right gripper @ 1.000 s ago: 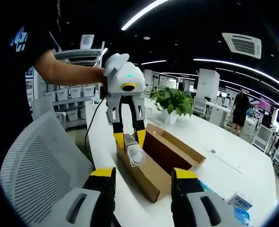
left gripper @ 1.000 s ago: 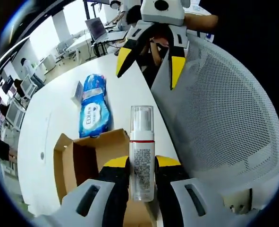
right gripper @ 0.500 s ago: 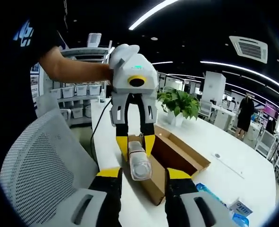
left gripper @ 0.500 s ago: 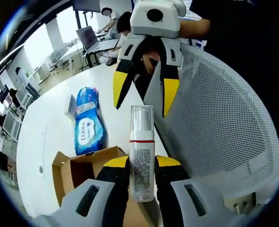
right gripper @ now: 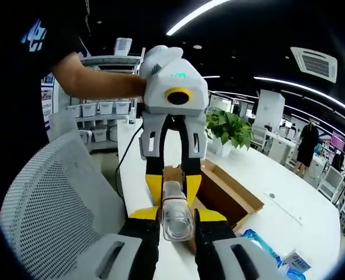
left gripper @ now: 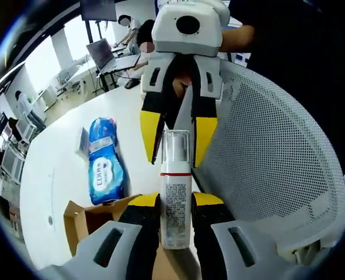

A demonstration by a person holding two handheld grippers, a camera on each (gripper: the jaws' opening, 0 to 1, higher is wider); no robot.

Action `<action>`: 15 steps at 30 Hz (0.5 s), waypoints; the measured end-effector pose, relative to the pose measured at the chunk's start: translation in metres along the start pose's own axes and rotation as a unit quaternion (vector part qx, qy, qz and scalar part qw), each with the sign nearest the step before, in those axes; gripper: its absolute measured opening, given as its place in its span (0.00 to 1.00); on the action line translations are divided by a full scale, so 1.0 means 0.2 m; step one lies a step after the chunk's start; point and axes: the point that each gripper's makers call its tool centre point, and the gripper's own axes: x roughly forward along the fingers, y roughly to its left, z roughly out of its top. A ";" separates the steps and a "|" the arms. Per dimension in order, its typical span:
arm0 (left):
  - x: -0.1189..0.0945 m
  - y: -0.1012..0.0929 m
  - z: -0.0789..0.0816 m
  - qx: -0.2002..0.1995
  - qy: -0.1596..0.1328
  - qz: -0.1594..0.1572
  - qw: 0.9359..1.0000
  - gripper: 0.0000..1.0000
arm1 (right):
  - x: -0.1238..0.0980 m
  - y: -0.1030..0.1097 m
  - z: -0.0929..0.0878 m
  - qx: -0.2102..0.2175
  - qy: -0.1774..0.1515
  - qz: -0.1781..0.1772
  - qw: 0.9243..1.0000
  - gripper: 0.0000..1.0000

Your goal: Operate the shoe box by opening the lid, removing the specified soft item, and placing it in the target area until the item is outside and the box remains undamaged.

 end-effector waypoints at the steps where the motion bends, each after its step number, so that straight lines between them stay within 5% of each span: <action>1: 0.00 0.00 0.00 0.001 -0.002 -0.002 1.000 0.19 | 0.00 0.00 0.00 -0.003 0.001 -0.001 1.000 0.18; 15: 0.04 0.02 0.00 0.021 -0.011 0.016 1.000 0.20 | 0.00 -0.01 -0.03 -0.021 0.024 -0.010 0.999 0.16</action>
